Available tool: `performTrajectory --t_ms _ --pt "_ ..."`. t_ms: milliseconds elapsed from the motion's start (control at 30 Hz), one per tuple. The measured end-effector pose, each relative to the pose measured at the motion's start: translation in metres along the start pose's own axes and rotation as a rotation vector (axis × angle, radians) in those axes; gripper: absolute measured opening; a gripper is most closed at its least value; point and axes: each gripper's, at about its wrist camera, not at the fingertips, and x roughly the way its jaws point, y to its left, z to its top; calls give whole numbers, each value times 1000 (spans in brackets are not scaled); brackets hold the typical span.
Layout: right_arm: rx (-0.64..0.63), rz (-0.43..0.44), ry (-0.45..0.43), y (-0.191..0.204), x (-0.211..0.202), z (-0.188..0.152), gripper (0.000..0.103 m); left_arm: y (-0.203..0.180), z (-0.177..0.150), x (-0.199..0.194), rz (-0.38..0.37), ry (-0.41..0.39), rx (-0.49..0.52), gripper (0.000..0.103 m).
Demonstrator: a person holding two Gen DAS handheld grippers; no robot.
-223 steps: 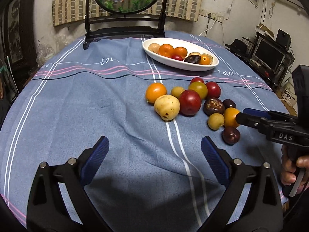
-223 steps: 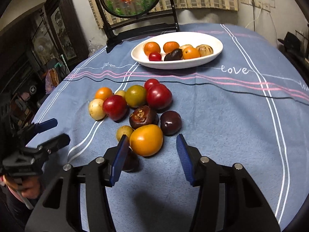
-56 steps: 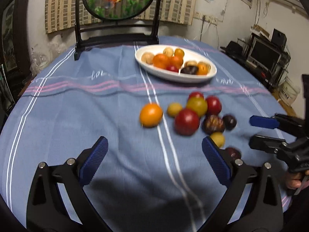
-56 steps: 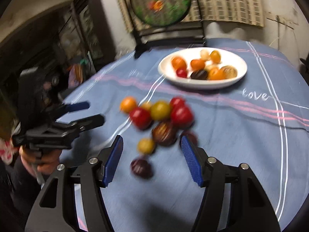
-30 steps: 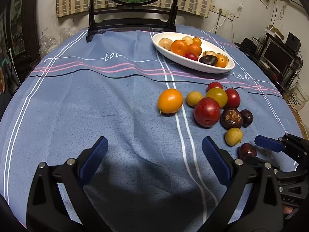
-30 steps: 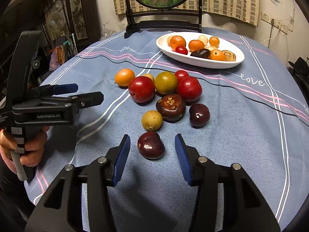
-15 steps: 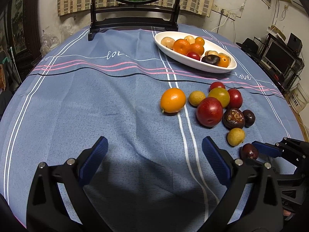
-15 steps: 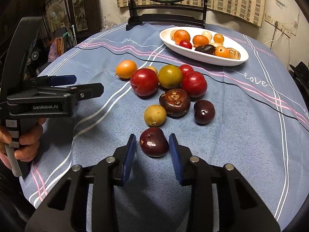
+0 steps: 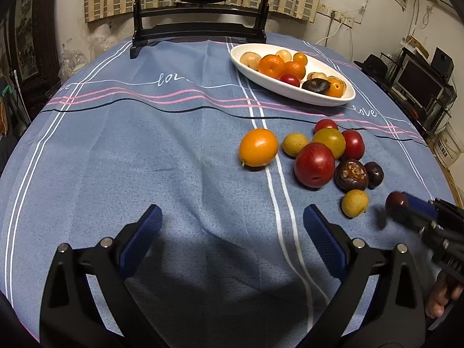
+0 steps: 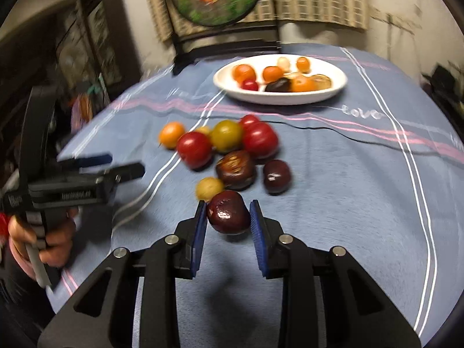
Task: Organize fruits
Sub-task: 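Grasp a large red fruit with the left tool while the right tool grasps a dark red plum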
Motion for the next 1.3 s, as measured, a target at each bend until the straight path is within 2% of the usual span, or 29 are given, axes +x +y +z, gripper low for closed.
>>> performTrajectory --t_ms 100,267,400,533,600,700,1300 --pt "71 25 -12 -13 -3 0 30 -5 0 -1 -8 -6 19 98" --pt "128 64 -8 -23 -4 0 30 -20 4 -8 -17 -62 74 96" --pt "136 80 -12 -24 -5 0 30 -36 14 -2 -64 -51 114 75" --pt "147 90 -15 -27 -6 -1 30 -52 20 6 -111 -35 138 66" --pt "154 95 -19 -28 -7 -1 30 -58 23 10 -127 -26 140 53" --pt "157 102 -30 -29 -9 -2 30 -62 27 17 -140 -7 133 44" --pt "160 137 -36 -28 -10 -2 30 -68 30 38 -123 37 137 42"
